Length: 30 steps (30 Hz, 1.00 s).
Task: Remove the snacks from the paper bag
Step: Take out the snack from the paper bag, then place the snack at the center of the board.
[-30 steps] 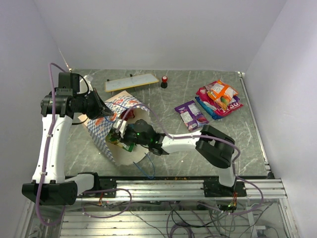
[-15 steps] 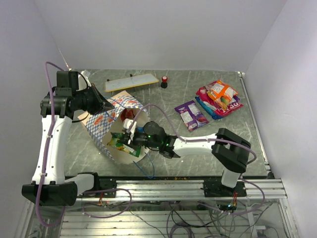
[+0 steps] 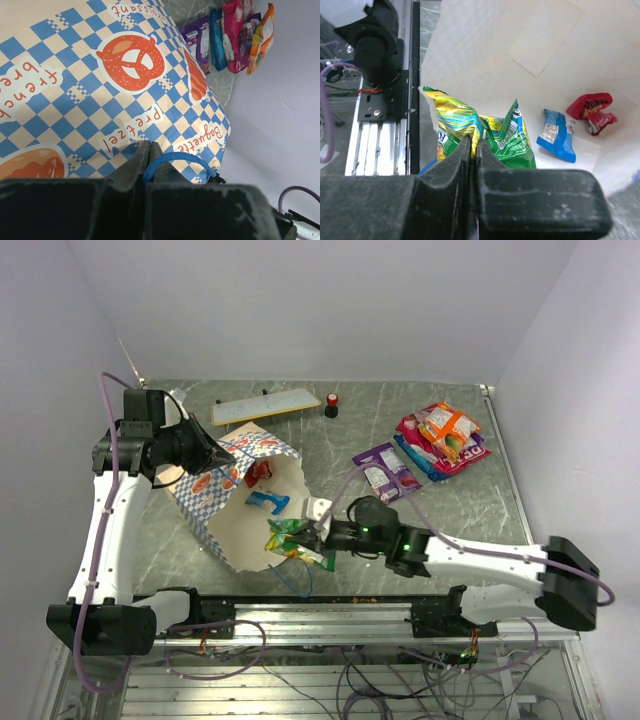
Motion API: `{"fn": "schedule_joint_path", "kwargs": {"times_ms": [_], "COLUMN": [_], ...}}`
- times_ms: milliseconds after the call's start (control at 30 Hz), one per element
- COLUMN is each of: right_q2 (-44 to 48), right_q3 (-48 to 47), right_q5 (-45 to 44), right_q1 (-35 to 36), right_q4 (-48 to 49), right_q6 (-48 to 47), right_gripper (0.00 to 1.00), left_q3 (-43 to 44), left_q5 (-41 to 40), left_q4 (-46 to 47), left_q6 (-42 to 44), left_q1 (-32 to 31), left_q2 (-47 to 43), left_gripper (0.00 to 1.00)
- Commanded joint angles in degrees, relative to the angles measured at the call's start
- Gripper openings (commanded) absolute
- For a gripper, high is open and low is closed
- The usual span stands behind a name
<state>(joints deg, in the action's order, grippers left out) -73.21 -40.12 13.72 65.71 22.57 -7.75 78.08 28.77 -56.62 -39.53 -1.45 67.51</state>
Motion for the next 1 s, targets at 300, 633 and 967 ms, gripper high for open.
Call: {"fn": "schedule_joint_path", "kwargs": {"times_ms": [300,633,967], "right_q2": [22.9,10.2,-11.8], "right_q3": [-7.2,-8.2,-9.0], "right_q5": [-16.2,-21.4,-22.6], "right_q1": [-1.2,-28.3,-37.1], "right_q4": [-19.6,-12.4,-2.8], "right_q6": [-23.6,-17.9,-16.7], "right_gripper": [0.00,0.00,0.00], "left_q3": [-1.0,-4.4,-3.5], "left_q5": [2.9,3.0,3.3], "left_q4": [2.5,2.2,1.1], "left_q6": [0.5,-0.5,-0.1], "left_q1": [-0.2,-0.3,-0.3], "left_q2": [0.3,-3.2,-2.7], "left_gripper": [0.07,0.07,0.07]}}
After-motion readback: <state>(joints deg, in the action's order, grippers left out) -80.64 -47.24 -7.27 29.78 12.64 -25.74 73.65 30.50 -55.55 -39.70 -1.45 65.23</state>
